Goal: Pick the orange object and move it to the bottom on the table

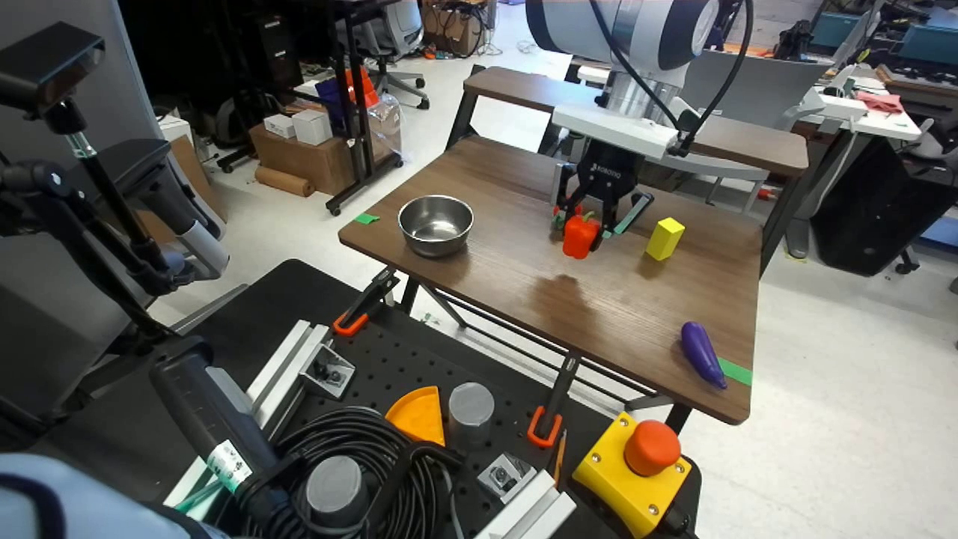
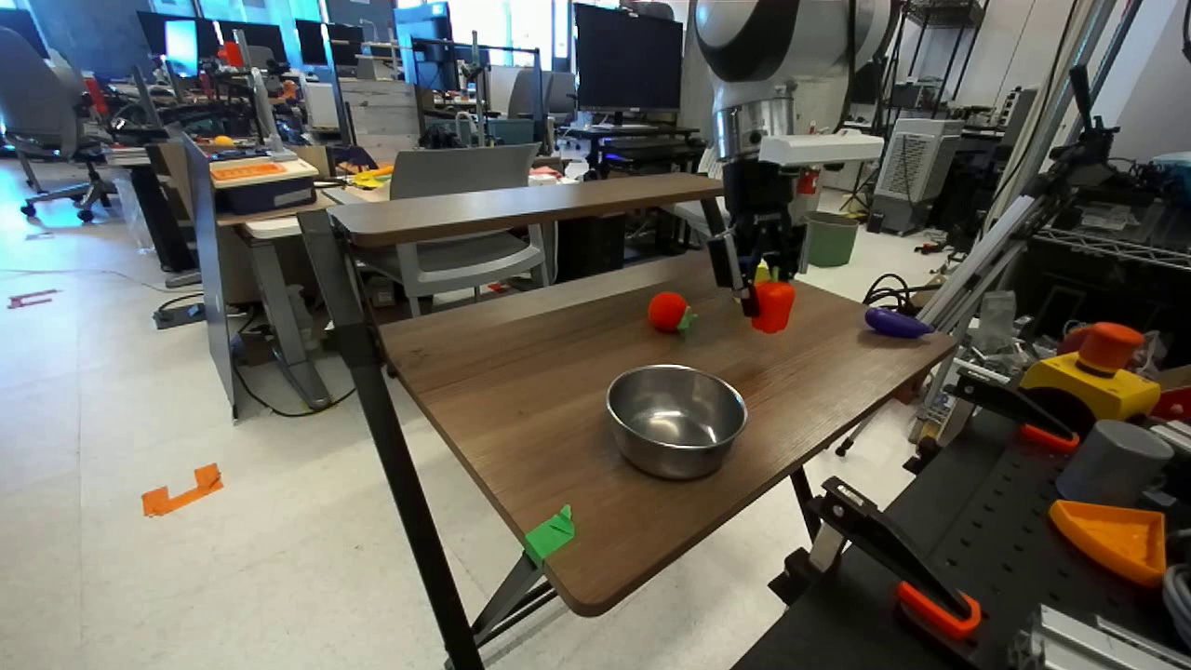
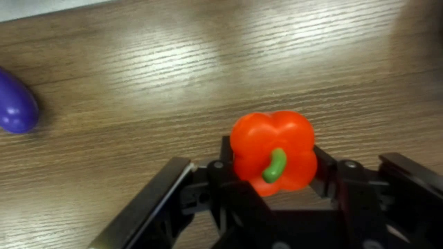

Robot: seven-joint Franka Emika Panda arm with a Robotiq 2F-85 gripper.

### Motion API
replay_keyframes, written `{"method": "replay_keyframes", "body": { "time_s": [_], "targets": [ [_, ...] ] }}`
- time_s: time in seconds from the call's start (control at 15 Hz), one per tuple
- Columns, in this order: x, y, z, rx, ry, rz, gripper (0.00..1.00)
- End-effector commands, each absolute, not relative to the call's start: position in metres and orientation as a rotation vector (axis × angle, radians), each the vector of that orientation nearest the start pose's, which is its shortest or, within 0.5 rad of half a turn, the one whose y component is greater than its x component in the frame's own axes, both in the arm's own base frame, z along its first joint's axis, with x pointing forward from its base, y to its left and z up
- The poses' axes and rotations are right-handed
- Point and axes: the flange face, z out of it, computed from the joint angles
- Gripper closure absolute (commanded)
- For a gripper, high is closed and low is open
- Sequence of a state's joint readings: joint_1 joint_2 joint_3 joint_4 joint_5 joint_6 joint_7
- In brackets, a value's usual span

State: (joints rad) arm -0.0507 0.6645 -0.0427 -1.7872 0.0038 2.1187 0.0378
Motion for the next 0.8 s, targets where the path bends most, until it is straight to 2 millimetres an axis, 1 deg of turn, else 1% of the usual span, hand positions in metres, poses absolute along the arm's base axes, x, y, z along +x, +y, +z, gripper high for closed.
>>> {"method": "replay_keyframes", "body": {
  "time_s": [0.0, 0.13, 0.27, 0.4, 0.6, 0.73],
  "targets": [
    [0.583, -0.049, 0.157, -3.078, 0.158, 0.61, 0.78],
    [0.569, -0.037, 0.148, -3.063, 0.125, 0.654, 0.78],
    [0.556, -0.027, 0.132, -3.063, 0.098, 0.686, 0.78],
    [0.548, -0.018, 0.12, -3.07, 0.099, 0.715, 0.78],
    [0.539, -0.009, 0.113, -3.071, 0.091, 0.751, 0.78],
    [0.537, -0.006, 0.113, -3.069, 0.084, 0.761, 0.78]
  ]
}}
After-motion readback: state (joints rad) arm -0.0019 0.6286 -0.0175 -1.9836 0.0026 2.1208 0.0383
